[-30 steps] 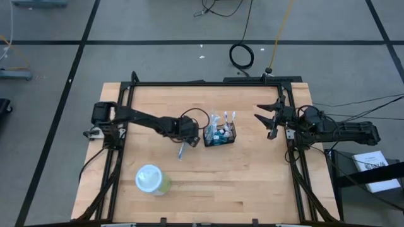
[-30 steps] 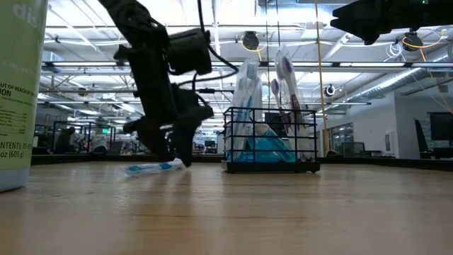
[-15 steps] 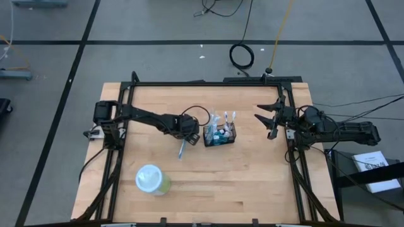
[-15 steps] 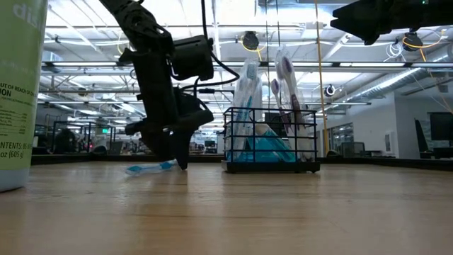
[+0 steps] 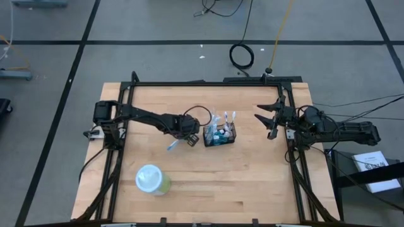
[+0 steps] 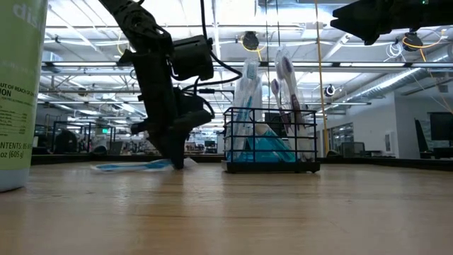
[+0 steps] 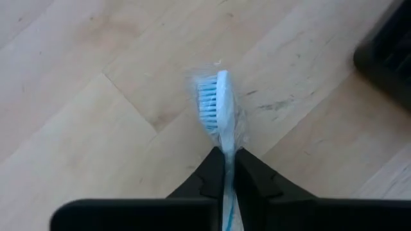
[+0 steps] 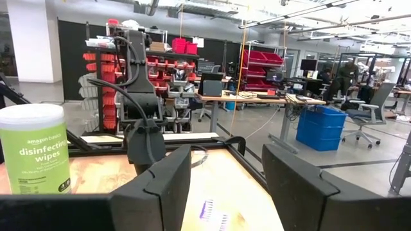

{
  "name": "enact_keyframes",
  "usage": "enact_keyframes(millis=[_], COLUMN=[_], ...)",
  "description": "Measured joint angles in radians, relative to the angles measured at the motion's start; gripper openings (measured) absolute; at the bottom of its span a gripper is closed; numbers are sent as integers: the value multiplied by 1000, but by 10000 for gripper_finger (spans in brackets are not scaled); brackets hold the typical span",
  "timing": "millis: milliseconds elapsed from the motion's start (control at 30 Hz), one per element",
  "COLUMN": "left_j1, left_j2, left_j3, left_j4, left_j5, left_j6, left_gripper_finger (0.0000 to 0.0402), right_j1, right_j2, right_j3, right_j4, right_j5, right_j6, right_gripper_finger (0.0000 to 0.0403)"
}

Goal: Pick & Place toothbrushing station
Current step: Put the blue toothbrush into the black mesh organizer

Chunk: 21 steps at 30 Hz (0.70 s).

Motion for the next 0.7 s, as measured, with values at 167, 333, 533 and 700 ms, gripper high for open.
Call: enact_keyframes(millis=[167,333,533,700], left_j1=[-22,-67,-150,-213], left_j2=[-42,-161,-328,-403], left_j3=[-7,-3,-4,-13], left_j4=[-11,2,97,370], left_j5=[-53,-180,-350,-376], left_j6=[42,80,195,412], left_gripper_finger=[14,15,12,12], right_j1=[0,0,0,0], right_j2=[0,0,0,0], right_j3=[0,0,0,0], right_j4=[-1,-3,-3,-5], right_j5=[0,0,1,2], right_j6=[0,-1,-4,-7], right_gripper_finger=[183,183,183,183])
